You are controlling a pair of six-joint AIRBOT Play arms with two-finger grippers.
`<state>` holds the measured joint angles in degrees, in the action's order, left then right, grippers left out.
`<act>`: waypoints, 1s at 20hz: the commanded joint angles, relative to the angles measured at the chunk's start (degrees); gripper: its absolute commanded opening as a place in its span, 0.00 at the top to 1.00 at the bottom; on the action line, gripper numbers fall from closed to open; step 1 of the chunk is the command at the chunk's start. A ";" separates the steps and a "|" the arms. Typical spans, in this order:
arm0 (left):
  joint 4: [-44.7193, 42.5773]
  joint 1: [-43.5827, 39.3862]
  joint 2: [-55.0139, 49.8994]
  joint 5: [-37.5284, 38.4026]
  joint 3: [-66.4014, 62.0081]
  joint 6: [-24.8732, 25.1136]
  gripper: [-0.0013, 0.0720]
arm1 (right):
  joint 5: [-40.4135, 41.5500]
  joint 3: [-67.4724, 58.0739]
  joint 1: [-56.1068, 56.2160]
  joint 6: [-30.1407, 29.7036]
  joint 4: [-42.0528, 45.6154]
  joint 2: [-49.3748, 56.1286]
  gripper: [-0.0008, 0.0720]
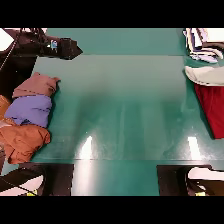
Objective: Fold the shirts.
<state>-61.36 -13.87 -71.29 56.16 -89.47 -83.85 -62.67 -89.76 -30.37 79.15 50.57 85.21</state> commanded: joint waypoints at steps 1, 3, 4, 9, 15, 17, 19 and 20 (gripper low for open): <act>0.07 -0.33 -0.02 -1.29 0.02 -0.42 0.95 | 1.62 -1.36 -4.68 0.04 -1.57 -0.11 0.96; 0.07 -0.33 -0.02 -1.29 0.02 -0.39 0.95 | -0.20 -4.94 -4.66 0.04 -1.49 -0.13 0.96; 0.07 -0.33 -0.02 -1.29 0.02 -0.37 0.95 | -2.03 -7.13 -4.66 0.04 -1.49 -0.13 0.96; 0.04 -0.33 -0.02 -1.18 0.02 -0.33 0.95 | -12.04 -12.28 -6.01 0.13 -0.90 -1.38 0.96; -0.02 -0.33 -0.02 -1.11 0.02 -0.15 0.95 | -12.81 0.94 -13.27 -0.42 -0.70 -9.81 0.96; -0.17 -0.33 -0.02 -1.14 0.02 -0.09 0.95 | -13.66 5.99 -16.04 -0.74 3.23 -12.50 0.96; -0.20 -0.33 -0.02 -1.14 0.02 0.35 0.95 | -14.21 11.61 -17.84 -0.74 10.97 -15.28 0.96; -0.22 -0.33 -0.02 -1.14 0.02 0.35 0.95 | -14.51 14.27 -18.71 -0.74 14.38 -16.48 0.96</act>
<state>-61.43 -14.15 -71.29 55.02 -89.47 -83.92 -75.96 -82.46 -46.24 78.65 55.96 72.31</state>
